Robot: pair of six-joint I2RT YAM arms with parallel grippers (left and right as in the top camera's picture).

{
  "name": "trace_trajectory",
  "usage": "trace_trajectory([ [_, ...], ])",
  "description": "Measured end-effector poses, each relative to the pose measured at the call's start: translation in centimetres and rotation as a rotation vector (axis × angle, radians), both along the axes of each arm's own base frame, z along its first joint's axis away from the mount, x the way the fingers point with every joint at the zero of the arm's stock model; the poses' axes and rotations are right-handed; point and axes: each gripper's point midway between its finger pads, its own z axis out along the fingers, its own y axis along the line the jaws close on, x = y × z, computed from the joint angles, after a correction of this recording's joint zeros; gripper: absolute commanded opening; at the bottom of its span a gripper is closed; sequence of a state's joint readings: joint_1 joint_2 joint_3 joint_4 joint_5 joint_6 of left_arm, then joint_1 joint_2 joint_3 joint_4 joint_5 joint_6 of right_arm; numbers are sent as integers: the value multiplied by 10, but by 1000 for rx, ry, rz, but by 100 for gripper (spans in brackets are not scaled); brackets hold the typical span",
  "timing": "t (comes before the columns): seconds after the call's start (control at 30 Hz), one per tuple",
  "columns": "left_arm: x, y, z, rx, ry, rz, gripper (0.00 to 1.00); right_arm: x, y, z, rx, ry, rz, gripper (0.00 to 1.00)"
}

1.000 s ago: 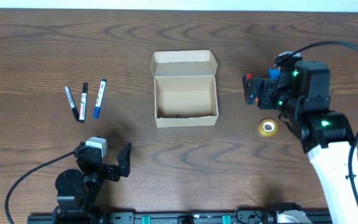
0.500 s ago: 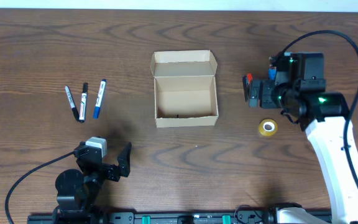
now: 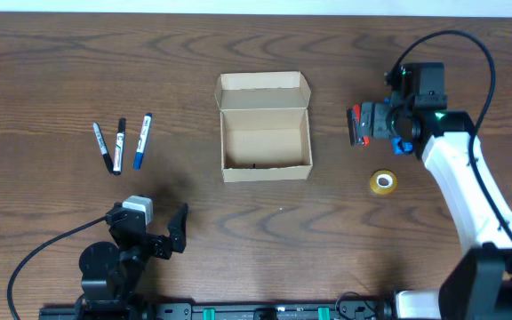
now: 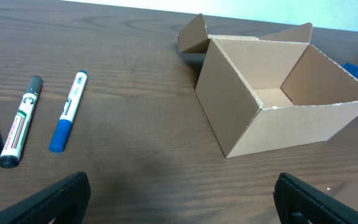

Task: Pack container
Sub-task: 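Move the right gripper forward over the blue whiteboard duster, then lower the right gripper and grasp the blue duster, lift it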

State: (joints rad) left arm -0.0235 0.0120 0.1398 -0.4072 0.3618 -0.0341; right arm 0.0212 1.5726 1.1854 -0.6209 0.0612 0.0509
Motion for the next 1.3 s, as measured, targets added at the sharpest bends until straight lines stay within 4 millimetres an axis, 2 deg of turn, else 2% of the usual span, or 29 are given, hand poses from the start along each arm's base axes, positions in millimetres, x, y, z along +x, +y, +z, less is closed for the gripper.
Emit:
trace_trajectory([
  [0.17, 0, 0, 0, 0, 0, 0, 96, 22, -28, -12, -4, -36, -53, 99],
  [0.3, 0, 0, 0, 0, 0, 0, 95, 21, -51, -29, -14, 2, -86, 99],
  [0.4, 0, 0, 0, 0, 0, 0, 95, 19, -61, -45, -14, 43, -92, 99],
  [0.87, 0, 0, 0, 0, 0, 0, 96, 29, -65, -99, 13, 114, -52, 99],
  [1.07, 0, 0, 0, 0, 0, 0, 95, 28, -74, -109, 15, 126, -70, 99],
  [1.3, 0, 0, 0, 0, 0, 0, 95, 33, -76, -120, 7, 122, -60, 99],
])
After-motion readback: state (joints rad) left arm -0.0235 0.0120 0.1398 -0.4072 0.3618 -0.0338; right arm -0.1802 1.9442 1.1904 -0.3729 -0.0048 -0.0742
